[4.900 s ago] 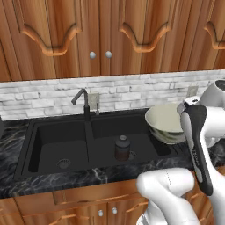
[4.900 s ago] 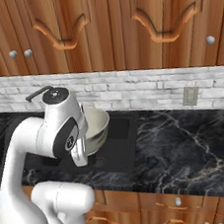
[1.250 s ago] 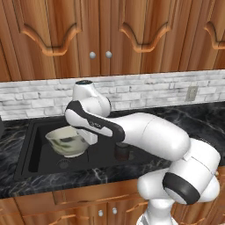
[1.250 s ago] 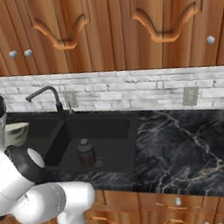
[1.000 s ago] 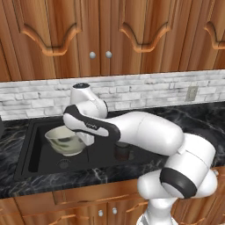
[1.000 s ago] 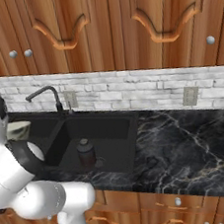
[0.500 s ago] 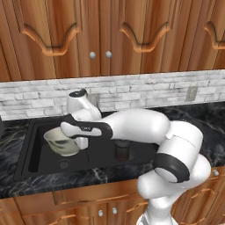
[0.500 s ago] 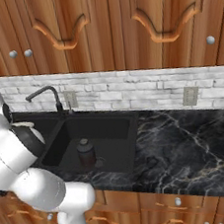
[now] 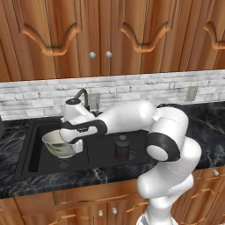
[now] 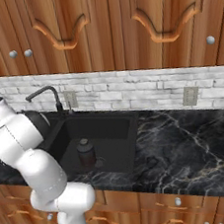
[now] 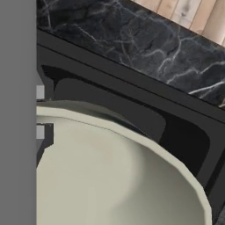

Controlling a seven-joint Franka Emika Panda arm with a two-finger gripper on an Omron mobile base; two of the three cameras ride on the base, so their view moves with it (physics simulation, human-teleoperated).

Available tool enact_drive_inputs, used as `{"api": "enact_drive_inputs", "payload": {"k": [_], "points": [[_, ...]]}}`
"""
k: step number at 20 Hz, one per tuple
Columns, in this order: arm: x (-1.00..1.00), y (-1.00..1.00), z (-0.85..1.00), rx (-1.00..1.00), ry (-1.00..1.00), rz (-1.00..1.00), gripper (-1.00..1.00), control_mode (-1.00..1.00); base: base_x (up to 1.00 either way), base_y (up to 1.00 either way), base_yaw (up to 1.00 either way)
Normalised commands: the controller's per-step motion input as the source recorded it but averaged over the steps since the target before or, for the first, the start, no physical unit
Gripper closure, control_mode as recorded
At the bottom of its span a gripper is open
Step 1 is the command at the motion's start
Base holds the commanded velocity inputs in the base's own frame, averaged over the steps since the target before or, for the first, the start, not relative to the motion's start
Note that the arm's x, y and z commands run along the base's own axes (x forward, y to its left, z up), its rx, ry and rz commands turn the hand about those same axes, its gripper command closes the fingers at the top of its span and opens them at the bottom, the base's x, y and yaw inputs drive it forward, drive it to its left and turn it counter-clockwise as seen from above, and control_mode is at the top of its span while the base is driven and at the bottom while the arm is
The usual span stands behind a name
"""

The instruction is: Place the bowl in the left basin and the jug in the right basin of the sink.

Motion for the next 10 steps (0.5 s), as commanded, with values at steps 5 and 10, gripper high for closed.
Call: {"api": "enact_drive_inputs", "payload": {"k": [5, 10], "points": [[0.31, 0.20, -0.36, 0.00, 0.00, -0.01, 1.00, -1.00, 0.00, 0.00, 0.00], [0.32, 0.13, -0.35, 0.00, 0.00, 0.00, 1.00, -1.00, 0.00, 0.00, 0.00]]}}
